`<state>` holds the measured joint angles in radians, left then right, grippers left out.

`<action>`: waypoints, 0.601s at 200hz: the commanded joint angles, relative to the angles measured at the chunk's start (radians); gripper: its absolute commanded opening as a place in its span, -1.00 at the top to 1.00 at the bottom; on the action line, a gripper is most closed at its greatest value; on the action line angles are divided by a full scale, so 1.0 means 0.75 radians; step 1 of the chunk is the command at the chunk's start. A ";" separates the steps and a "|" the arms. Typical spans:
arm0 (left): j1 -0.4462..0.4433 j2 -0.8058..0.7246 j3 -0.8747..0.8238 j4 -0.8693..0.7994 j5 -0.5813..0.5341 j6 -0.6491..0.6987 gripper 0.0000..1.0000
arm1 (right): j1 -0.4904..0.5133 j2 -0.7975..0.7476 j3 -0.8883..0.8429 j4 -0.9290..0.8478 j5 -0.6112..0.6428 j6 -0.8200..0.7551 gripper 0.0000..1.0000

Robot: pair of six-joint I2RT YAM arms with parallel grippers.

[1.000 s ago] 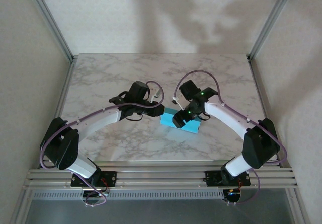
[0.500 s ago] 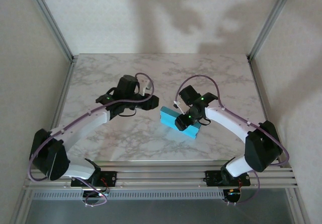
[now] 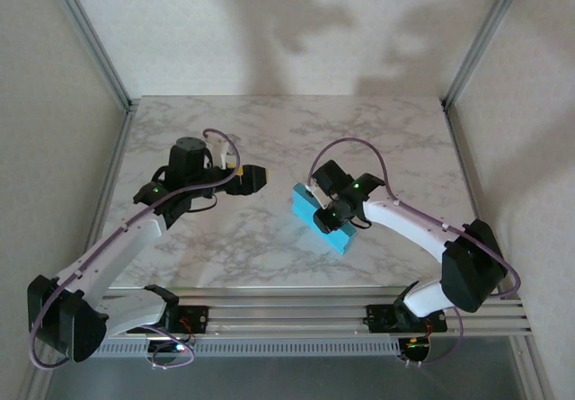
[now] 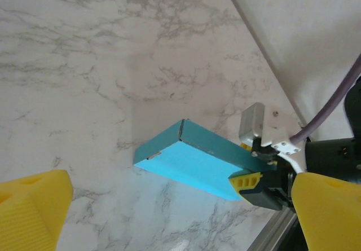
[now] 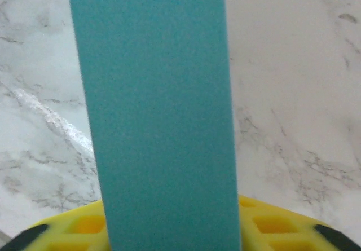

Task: Fold the paper box

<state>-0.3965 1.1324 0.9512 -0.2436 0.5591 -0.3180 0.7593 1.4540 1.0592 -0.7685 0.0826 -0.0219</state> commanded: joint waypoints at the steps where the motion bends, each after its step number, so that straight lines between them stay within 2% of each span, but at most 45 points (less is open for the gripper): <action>1: 0.032 -0.060 -0.020 0.034 0.051 0.020 -0.99 | 0.053 -0.009 0.015 0.025 0.159 0.002 0.30; 68: 0.090 -0.182 -0.100 0.044 0.050 0.033 -0.99 | 0.139 0.218 0.235 -0.025 0.649 -0.112 0.31; 120: 0.142 -0.295 -0.095 -0.078 -0.054 0.082 -0.99 | 0.180 0.467 0.339 0.106 0.890 -0.204 0.31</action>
<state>-0.3099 0.9558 0.8764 -0.2485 0.5678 -0.2913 0.8749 1.7557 1.2789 -0.7479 0.6079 -0.1261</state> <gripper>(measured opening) 0.992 0.340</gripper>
